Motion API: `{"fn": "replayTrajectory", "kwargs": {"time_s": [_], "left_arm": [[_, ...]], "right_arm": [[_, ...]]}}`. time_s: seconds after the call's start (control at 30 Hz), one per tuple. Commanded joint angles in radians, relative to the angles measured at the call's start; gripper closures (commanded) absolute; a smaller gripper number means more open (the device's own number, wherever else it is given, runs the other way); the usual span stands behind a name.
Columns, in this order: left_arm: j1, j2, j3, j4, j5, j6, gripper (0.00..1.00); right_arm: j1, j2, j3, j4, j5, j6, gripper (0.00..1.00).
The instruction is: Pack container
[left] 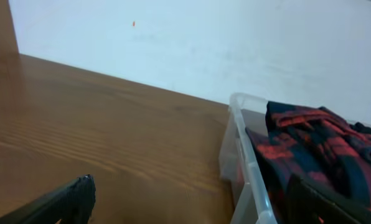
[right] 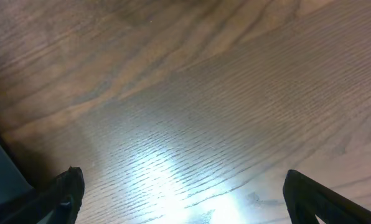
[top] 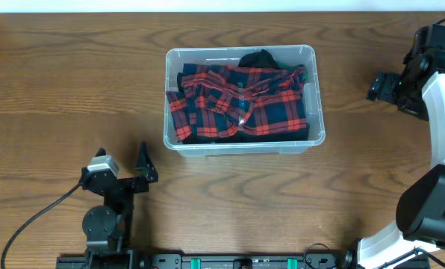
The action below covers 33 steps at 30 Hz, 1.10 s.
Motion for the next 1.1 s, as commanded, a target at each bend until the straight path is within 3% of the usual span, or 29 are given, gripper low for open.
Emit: {"fn": "replayTrajectory", "kwargs": {"time_s": [0.0, 0.47, 0.77, 1.07], "left_arm": [[0.006, -0.037, -0.033, 0.024, 0.011, -0.002, 0.02], [0.006, -0.101, -0.100, 0.049, -0.029, 0.011, 0.02], [0.006, -0.101, -0.100, -0.084, -0.035, 0.018, 0.02], [0.006, -0.101, -0.100, -0.084, -0.034, 0.026, 0.02]], "right_arm": [[-0.001, 0.007, 0.002, -0.001, 0.000, 0.011, 0.01], [-0.001, 0.007, 0.002, -0.001, 0.000, 0.011, 0.01], [-0.001, 0.007, 0.002, -0.001, 0.000, 0.011, 0.01], [0.001, 0.007, 0.002, -0.001, 0.000, 0.011, 0.01]]}}
